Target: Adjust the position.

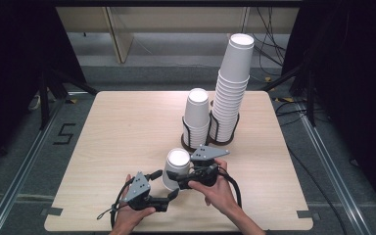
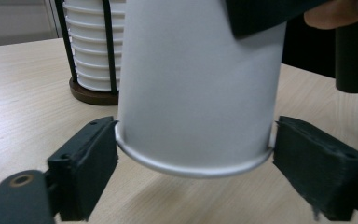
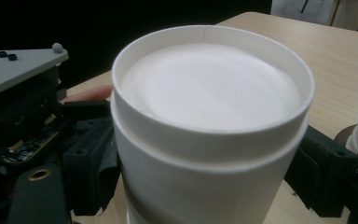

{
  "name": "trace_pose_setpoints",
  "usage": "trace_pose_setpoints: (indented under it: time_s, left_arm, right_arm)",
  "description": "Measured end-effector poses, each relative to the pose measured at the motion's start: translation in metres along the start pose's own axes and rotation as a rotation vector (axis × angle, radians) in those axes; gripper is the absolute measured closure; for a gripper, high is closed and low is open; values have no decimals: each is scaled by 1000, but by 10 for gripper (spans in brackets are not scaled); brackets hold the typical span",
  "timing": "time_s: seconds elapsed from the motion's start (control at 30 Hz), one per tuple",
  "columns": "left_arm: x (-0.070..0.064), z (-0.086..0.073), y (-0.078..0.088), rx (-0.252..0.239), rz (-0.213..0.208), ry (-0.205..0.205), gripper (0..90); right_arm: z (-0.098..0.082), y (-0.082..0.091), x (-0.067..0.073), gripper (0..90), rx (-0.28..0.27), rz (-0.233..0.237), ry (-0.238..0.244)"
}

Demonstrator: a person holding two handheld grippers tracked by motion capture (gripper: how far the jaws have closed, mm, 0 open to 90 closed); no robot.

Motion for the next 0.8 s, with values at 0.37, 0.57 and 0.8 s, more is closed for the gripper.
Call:
trace_pose_setpoints:
  time_s: [0.37, 0.57, 0.8]
  left_arm:
    - [-1, -1, -7, -9, 33, -70, 1]
    - [-3, -2, -8, 18, 32, -95, 15]
    - [-3, -3, -8, 73, 33, -117, 57]
  right_arm:
    - [-3, -5, 11, 206, 11, 49, -30]
    - [-5, -6, 12, 202, 22, 52, -23]
    - [-8, -9, 9, 185, 41, 56, -46]
Point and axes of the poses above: each handheld gripper's, and its own axes: y roughly backward along the jaws, z roughly out of its top, x roughly to its left, the point moved 4 cm from there along -y, roughly forward along the jaws, and after that the axes turned 12 degrees about -y, right-handed, at the moved point
